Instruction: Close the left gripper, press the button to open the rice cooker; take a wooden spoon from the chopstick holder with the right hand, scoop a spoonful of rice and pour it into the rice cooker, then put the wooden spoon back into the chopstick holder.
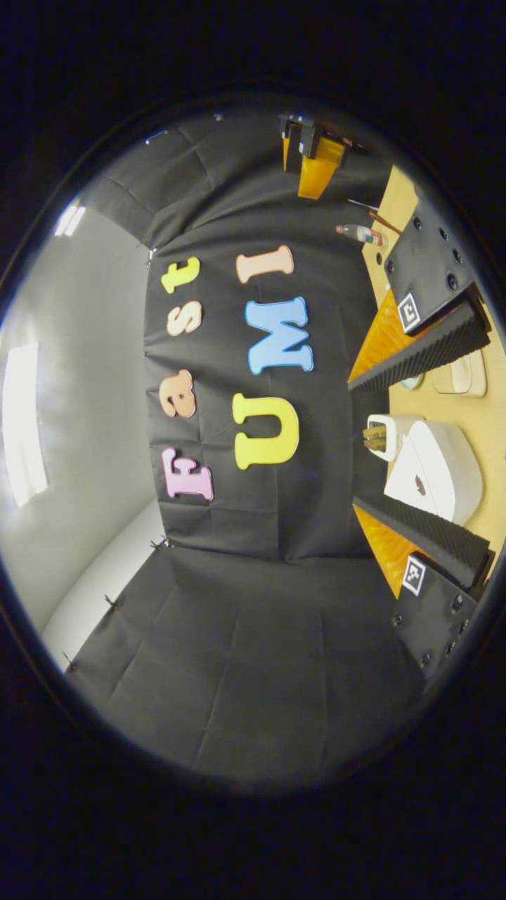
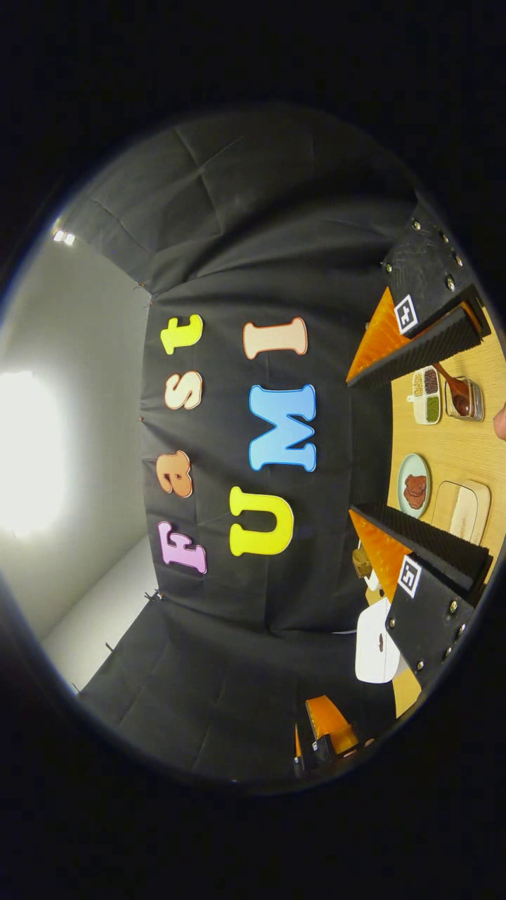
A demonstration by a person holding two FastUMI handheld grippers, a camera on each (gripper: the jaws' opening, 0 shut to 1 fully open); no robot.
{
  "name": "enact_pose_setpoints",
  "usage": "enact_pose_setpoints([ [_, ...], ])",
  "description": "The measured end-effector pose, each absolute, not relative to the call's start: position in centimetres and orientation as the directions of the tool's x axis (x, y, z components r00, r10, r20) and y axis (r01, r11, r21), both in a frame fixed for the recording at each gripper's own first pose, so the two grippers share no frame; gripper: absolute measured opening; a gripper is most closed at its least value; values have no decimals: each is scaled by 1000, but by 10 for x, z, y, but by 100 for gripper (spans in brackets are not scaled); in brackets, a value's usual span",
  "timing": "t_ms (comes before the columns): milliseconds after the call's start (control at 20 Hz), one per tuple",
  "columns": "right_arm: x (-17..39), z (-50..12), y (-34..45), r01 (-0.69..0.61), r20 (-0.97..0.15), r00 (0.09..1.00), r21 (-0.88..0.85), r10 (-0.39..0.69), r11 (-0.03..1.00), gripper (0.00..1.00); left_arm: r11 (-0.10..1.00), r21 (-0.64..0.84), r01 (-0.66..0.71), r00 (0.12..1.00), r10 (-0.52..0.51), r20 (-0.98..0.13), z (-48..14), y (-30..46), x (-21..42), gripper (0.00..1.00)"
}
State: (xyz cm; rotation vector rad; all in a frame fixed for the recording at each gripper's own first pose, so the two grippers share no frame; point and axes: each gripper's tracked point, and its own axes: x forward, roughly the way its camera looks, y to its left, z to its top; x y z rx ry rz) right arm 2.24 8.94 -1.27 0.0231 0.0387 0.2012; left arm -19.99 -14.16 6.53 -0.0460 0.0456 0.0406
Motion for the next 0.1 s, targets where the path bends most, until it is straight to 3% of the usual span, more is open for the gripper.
enact_pose_setpoints([
  [100,22,-12,91,-203,-38,978,31,204,979,98,997,-54,-51,998,49,-38,69,-138,-201,94],
])
